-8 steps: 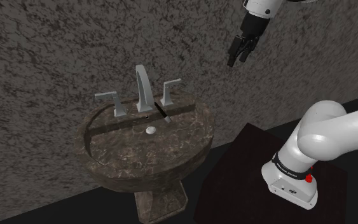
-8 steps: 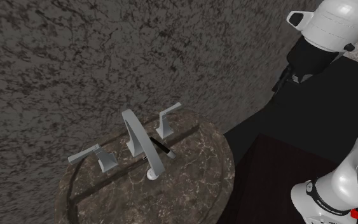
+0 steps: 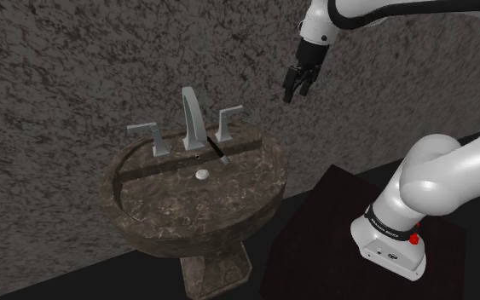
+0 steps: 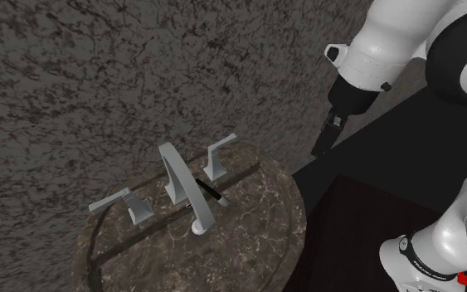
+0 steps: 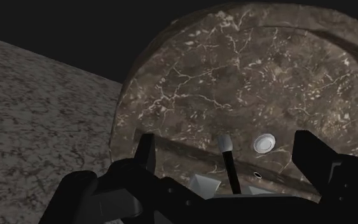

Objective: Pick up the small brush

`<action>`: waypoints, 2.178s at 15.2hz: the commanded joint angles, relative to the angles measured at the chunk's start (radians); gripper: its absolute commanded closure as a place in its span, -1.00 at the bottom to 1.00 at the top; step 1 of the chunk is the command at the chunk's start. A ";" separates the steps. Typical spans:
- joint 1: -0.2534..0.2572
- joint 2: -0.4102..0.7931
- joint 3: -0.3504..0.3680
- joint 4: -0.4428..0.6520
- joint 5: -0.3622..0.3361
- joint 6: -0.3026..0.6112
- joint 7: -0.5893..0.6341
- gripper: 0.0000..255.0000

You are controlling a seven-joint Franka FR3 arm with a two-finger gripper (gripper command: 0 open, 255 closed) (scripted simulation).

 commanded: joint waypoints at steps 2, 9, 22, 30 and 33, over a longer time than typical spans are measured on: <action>0.015 0.122 0.008 0.019 0.011 0.080 -0.010 -1.00; 0.043 0.387 0.022 0.092 0.034 0.216 -0.040 -1.00; 0.081 0.898 0.057 0.373 0.057 0.346 -0.081 -1.00; 0.096 1.131 0.072 0.541 0.052 0.369 -0.090 -1.00; 0.096 1.158 0.073 0.538 0.054 0.399 -0.094 -1.00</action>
